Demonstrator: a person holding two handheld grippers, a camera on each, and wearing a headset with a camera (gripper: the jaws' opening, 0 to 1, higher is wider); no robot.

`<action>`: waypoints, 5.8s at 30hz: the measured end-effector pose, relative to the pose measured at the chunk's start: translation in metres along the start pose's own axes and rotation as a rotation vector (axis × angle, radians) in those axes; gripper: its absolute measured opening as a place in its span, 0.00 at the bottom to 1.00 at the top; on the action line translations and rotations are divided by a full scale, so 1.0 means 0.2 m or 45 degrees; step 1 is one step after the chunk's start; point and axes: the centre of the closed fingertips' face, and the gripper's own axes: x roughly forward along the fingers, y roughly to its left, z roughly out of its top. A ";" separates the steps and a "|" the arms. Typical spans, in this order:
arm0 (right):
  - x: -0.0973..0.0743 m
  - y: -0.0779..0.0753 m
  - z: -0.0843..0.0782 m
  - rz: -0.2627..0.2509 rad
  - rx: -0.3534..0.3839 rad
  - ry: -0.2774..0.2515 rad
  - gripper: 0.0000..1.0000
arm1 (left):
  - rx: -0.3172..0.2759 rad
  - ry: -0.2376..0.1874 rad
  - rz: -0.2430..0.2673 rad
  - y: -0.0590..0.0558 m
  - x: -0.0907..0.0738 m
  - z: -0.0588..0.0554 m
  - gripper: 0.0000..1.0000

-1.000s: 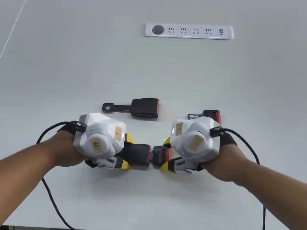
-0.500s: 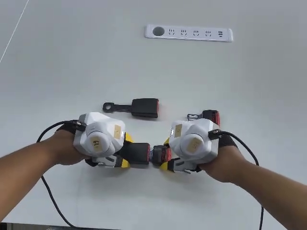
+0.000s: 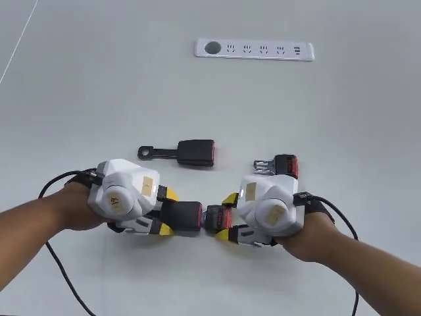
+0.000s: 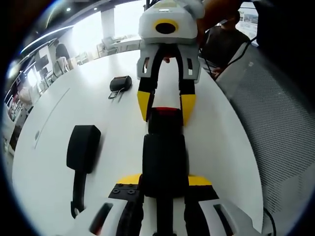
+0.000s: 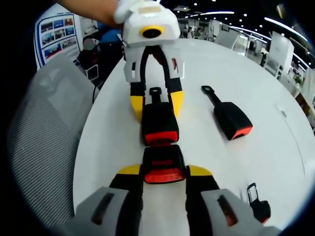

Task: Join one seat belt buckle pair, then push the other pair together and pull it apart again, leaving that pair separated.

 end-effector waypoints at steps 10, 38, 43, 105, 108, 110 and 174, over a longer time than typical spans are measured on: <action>-0.01 0.00 0.00 -0.016 0.022 -0.075 0.31 | -0.028 -0.063 -0.002 0.00 -0.01 0.00 0.31; -0.01 0.01 0.02 -0.017 0.028 -0.119 0.34 | -0.002 -0.018 0.010 -0.02 -0.02 0.04 0.33; -0.01 0.01 0.02 -0.038 0.022 -0.081 0.37 | -0.038 0.017 0.048 -0.01 0.00 0.04 0.35; -0.40 -0.57 -0.40 0.064 0.101 0.171 0.54 | -0.005 0.063 0.078 0.60 0.01 0.13 0.51; -0.39 -0.58 -0.40 0.043 0.047 0.194 0.50 | -0.005 0.050 0.044 0.57 0.01 0.13 0.43; -0.39 -0.58 -0.39 0.047 0.052 0.190 0.45 | -0.014 0.043 0.056 0.58 0.01 0.13 0.42; -0.10 -0.55 -0.08 0.078 -0.005 0.243 0.33 | -0.011 0.150 0.027 0.52 0.01 0.11 0.33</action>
